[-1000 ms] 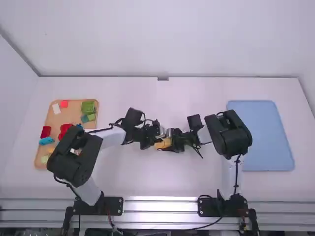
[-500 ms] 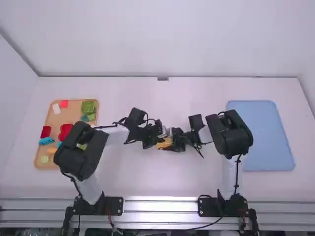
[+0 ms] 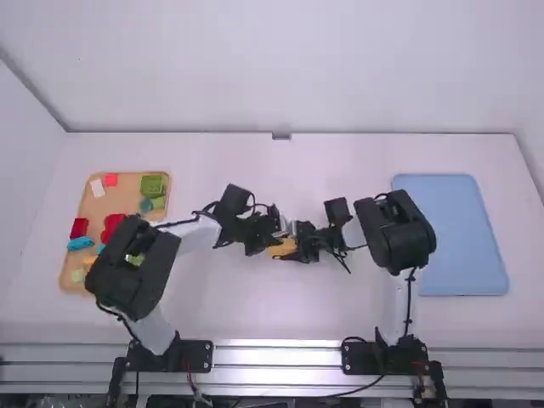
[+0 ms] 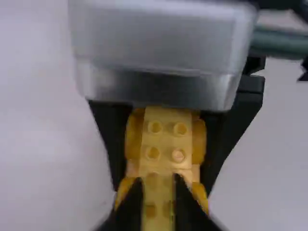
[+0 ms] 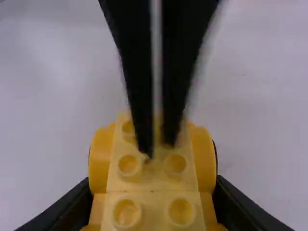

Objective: Assemble lego blocks to make yellow taxi

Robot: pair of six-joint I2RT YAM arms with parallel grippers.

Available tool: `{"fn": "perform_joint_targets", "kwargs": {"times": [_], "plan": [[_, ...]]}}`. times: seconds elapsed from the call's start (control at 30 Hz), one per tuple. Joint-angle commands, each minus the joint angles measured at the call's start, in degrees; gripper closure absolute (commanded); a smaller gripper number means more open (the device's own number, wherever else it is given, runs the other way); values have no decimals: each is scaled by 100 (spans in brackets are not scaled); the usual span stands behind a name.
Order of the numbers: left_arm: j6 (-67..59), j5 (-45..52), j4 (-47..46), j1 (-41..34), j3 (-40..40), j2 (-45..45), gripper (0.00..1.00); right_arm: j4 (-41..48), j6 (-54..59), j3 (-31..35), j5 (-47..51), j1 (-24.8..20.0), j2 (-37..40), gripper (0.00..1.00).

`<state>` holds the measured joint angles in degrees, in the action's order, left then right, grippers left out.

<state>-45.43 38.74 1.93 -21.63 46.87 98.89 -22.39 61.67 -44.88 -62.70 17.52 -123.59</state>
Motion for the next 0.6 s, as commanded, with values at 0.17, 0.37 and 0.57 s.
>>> {"fn": "perform_joint_targets", "kwargs": {"times": [0.17, 0.37, 0.57], "plan": [[-9, -72, -345, 450, -26, -1502, 1, -127, -107, -11, -79, 11, -83, 28], [608, -90, -505, 883, -28, -1947, 1, -402, -839, -9, -238, -118, 101, 4], [1447, -90, -505, 1547, -26, -2059, 1, 675, -868, -11, 22, -463, 1139, 2]]}}
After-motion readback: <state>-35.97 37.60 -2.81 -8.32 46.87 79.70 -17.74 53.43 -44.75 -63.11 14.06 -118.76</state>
